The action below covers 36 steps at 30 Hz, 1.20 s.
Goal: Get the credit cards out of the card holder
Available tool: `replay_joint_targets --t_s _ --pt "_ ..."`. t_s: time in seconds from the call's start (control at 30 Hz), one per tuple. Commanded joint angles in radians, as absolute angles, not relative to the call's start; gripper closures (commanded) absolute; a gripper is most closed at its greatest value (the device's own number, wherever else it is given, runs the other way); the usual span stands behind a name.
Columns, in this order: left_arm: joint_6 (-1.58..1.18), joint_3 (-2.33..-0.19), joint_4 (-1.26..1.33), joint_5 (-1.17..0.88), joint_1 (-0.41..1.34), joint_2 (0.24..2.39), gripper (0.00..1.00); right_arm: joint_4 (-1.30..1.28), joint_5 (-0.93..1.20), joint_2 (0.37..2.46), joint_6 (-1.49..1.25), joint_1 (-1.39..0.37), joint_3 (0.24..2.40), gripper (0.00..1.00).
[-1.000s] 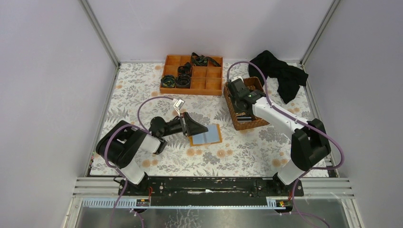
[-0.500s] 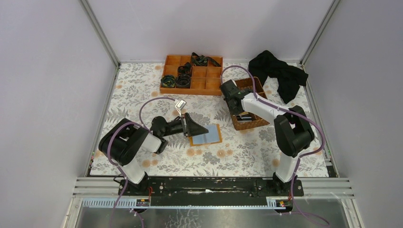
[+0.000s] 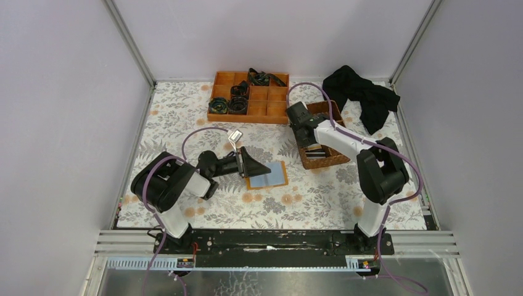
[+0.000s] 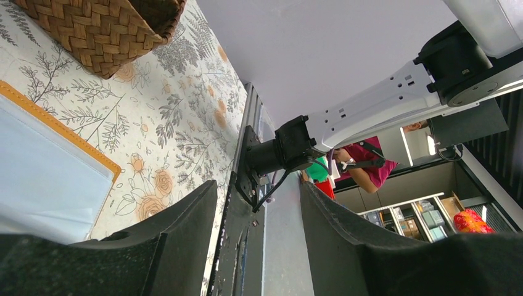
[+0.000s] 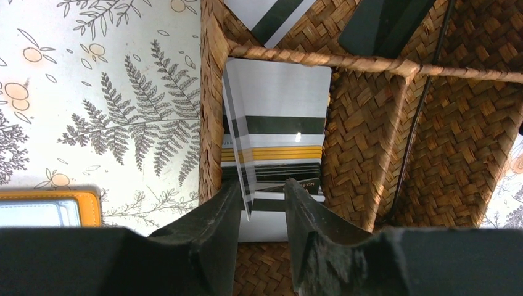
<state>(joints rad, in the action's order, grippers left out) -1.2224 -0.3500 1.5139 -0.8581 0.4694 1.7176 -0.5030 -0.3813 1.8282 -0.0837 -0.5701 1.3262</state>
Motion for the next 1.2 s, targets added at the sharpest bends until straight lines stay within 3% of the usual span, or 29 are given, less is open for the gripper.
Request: replay_joint_targets --t_s 0.0,0.37,0.57,0.73,0.97,1.1,1.13,1.17 --pt "-1.224 -0.374 1.597 -0.877 0.463 1.725 0.4 -0.473 -0.368 1.729 -0.101 -0.569 1.296 0.6" --pt "-1.238 -0.381 1.544 -0.828 0.454 1.779 0.41 -0.399 -0.355 1.476 -0.136 -0.569 1.19 0.6" --pt "-0.977 -0.411 1.066 -0.7 0.456 1.6 0.45 -0.328 -0.205 1.428 -0.161 -0.571 1.11 0.6" --pt "-0.699 -0.476 0.522 -0.419 0.456 1.371 0.44 -0.203 -0.046 1.413 -0.222 -0.599 1.004 0.58" --pt "-0.704 -0.475 0.457 -0.407 0.458 1.393 0.43 -0.134 -0.041 1.517 -0.27 -0.715 0.989 0.61" --pt "-0.744 -0.454 0.446 -0.387 0.465 1.445 0.51 -0.086 0.002 1.571 -0.301 -0.716 0.955 0.67" --pt "-0.75 -0.445 0.432 -0.367 0.465 1.451 0.58 -0.07 0.027 1.578 -0.308 -0.716 0.942 0.67" --pt "-0.754 -0.431 0.424 -0.352 0.466 1.454 0.71 -0.052 0.052 1.585 -0.319 -0.716 0.93 0.67"
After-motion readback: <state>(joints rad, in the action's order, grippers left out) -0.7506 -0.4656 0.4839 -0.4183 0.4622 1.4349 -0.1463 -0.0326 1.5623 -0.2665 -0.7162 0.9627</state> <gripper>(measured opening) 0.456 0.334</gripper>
